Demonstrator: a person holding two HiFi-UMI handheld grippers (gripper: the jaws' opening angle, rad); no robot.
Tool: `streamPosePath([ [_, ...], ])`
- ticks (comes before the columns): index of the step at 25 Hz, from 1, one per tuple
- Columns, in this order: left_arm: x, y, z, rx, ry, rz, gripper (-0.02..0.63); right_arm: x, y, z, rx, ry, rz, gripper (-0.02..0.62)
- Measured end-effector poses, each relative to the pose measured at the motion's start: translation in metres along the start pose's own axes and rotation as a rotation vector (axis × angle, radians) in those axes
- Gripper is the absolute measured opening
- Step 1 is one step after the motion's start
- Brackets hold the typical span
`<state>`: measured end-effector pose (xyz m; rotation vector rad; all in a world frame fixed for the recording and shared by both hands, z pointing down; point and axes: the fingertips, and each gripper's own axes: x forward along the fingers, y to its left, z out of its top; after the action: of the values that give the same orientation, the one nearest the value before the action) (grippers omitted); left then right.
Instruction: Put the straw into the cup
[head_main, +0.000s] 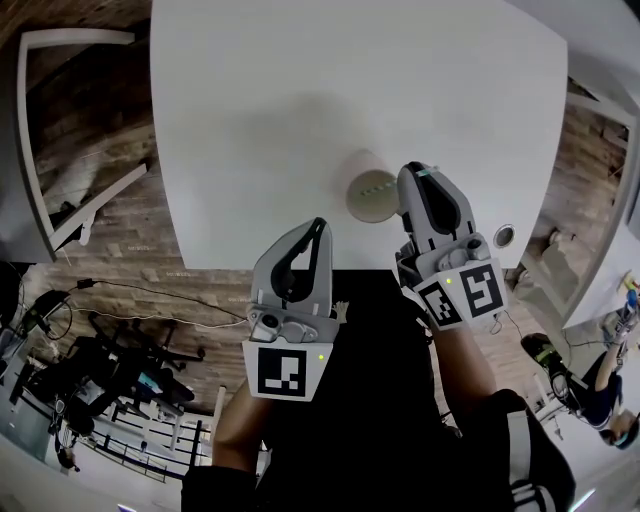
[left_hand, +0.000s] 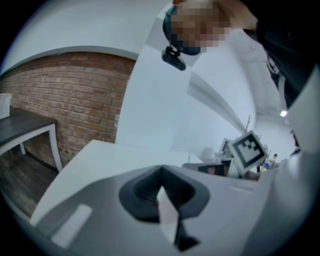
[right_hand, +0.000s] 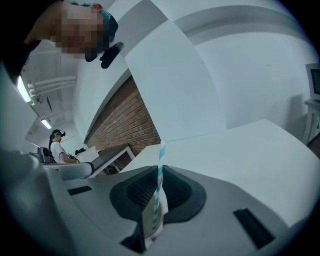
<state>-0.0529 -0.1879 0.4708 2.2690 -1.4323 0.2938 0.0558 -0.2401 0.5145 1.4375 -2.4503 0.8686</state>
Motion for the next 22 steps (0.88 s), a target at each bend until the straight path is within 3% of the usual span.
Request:
streamPosePath([
  [22, -0.0021, 0.0014, 0.0052, -0.012, -0.009, -0.012, 0.003, 0.0002, -0.0051, 0.0025, -0.001, 0.002, -0.012, 0.026],
])
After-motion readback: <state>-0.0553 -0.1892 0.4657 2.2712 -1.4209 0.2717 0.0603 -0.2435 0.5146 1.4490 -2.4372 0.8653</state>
